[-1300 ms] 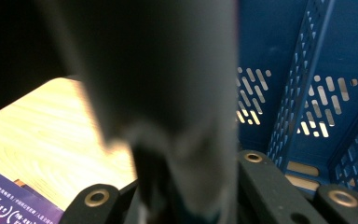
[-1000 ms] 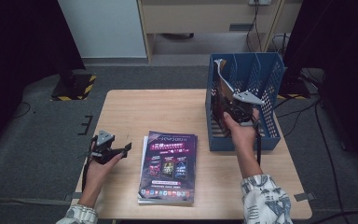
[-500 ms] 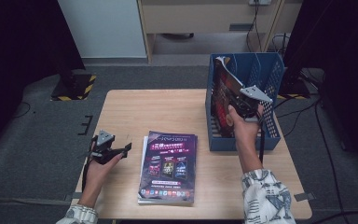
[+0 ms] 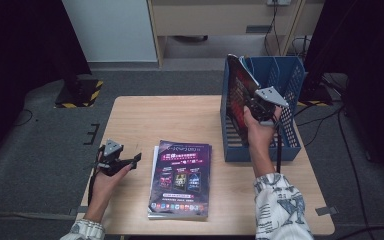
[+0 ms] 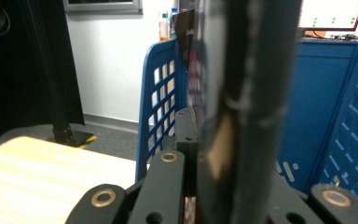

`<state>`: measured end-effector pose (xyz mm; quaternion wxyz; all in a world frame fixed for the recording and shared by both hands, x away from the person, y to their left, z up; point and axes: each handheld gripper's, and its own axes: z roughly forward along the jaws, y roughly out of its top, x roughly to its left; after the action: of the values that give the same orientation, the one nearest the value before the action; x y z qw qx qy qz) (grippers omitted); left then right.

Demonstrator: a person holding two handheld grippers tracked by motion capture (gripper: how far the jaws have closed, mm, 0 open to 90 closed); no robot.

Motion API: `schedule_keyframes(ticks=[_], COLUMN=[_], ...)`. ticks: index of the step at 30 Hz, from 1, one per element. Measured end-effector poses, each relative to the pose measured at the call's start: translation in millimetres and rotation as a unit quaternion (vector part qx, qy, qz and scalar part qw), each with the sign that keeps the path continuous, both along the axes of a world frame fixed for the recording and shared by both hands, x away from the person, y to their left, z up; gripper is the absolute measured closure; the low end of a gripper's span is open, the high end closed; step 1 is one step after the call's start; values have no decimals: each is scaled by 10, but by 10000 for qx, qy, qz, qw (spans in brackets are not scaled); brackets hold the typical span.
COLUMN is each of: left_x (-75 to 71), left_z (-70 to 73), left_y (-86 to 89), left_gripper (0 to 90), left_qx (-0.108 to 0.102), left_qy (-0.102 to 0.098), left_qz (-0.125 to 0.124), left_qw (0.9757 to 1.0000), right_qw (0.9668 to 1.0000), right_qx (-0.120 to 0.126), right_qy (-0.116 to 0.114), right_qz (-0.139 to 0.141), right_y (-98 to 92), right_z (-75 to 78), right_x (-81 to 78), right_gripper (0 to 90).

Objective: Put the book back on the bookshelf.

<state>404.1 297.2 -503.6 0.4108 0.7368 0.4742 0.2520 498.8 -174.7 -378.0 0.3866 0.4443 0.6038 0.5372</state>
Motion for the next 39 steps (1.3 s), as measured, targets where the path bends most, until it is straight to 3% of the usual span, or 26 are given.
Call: schedule_keyframes(ticks=[12,20,29,39], left_x=[-2,-3,-4,-5], left_z=[2,-1,0,0], left_y=[-4,-6,-5,-8], left_gripper=[150,150,150,150], left_qx=[6,6,0,12], left_qy=[-1,21,23,24], left_qz=[-5,-5,-3,0], left_qw=[10000,10000,10000,10000], right_qw=[9995,9990,9980,9976], right_qx=[-154,-316,-447,-503], right_qy=[286,284,341,373], right_qz=[-9,170,294,307], right_y=[129,256,366,388], right_z=[-167,-200,-211,-219], right_x=[-28,-69,-86,-114], right_gripper=[829,745,717,499])
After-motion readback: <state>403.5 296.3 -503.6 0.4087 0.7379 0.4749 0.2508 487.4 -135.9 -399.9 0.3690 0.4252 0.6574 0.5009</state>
